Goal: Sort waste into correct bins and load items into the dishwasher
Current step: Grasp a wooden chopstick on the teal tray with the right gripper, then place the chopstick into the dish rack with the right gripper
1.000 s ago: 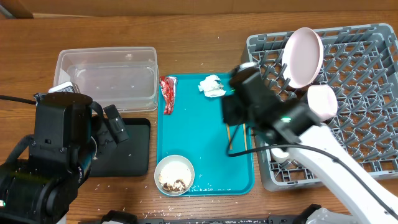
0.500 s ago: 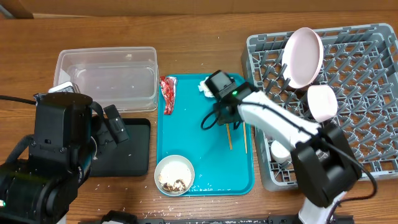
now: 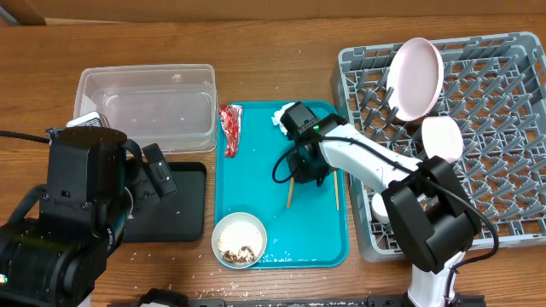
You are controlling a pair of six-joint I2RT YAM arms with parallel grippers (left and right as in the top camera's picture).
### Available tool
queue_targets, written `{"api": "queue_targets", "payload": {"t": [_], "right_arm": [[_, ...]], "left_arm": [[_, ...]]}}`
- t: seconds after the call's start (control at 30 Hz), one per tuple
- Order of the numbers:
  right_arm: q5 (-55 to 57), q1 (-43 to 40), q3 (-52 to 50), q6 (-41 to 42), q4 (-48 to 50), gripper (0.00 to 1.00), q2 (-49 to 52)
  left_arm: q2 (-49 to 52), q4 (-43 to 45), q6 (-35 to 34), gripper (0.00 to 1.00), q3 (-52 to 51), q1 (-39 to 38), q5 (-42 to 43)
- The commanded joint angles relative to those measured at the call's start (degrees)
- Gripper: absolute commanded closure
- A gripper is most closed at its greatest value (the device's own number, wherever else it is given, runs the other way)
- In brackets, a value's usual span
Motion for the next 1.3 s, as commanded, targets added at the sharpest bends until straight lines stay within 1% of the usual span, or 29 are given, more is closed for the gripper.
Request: {"api": "queue_targets", "payload": {"t": [0.0,0.1,0.13,0.2,0.27,0.37,0.5,0.57,0.63,0.7,0.77,0.83,0.93,1.0,1.1,1.2,1.27], "right_arm": [[-0.46,-0.39,-0.17,1.68,0.02,0.71,0.92],[-0.44,-0.44,0.9,2.58,-1.68,0.69,0.5],[-0.33,-0.44,1.64,3.78,-2.6,0.66,0.07],[-0.28,-0.42,3.19,6.25,-4.39,0.65,-1.05],[-1.11,0.07,5.11,10.49,-5.6,0.61,-2.73],[-5.27,0.92,6.4,14.12,-4.11,0.55,-3.96],[-5.62,1.51,5.79,20.04,-0.76,0.5,-3.58],[-5.55,1.66,4.81,22.67,1.22,0.5,-2.86],[-5.05,1.66,4.35,25.64,1.57,0.54,-1.57],[-4.13,1.66,4.31,31.36,0.57,0.54,0.81],[-4.24,1.66,4.31,34.27,0.7,0.54,2.95],[-6.23,1.64,4.31,34.38,1.42,0.74,4.39],[-6.93,1.6,4.33,33.14,1.4,0.88,4.55],[-6.99,1.6,4.63,32.72,0.04,0.96,4.35],[-8.2,1.29,5.55,32.74,-4.33,0.96,3.32],[-5.4,0.42,7.13,32.44,-10.05,0.96,0.15],[-3.37,-0.11,8.2,30.56,-12.83,0.96,-2.89]], "left_arm": [[0.09,0.11,-1.18,0.0,-0.2,0.26,-0.79],[0.09,0.11,-1.18,0.0,-0.2,0.26,-0.79],[0.09,0.11,-1.18,0.0,-0.2,0.26,-0.79],[0.09,0.11,-1.18,0.0,-0.2,0.26,-0.79],[0.09,0.11,-1.18,0.0,-0.2,0.26,-0.79],[0.09,0.11,-1.18,0.0,-0.2,0.26,-0.79],[0.09,0.11,-1.18,0.0,-0.2,0.26,-0.79],[0.09,0.11,-1.18,0.0,-0.2,0.26,-0.79],[0.09,0.11,-1.18,0.0,-0.2,0.26,-0.79],[0.09,0.13,-1.18,0.0,-0.2,0.26,-0.79],[0.09,0.11,-1.18,0.0,-0.2,0.26,-0.79],[0.09,0.11,-1.18,0.0,-0.2,0.26,-0.79],[0.09,0.11,-1.18,0.0,-0.2,0.26,-0.79],[0.09,0.11,-1.18,0.0,-0.2,0.26,-0.79],[0.09,0.11,-1.18,0.0,-0.2,0.26,-0.79],[0.09,0.11,-1.18,0.0,-0.2,0.26,-0.79],[0.09,0.11,-1.18,0.0,-0.2,0.26,-0.79]]}}
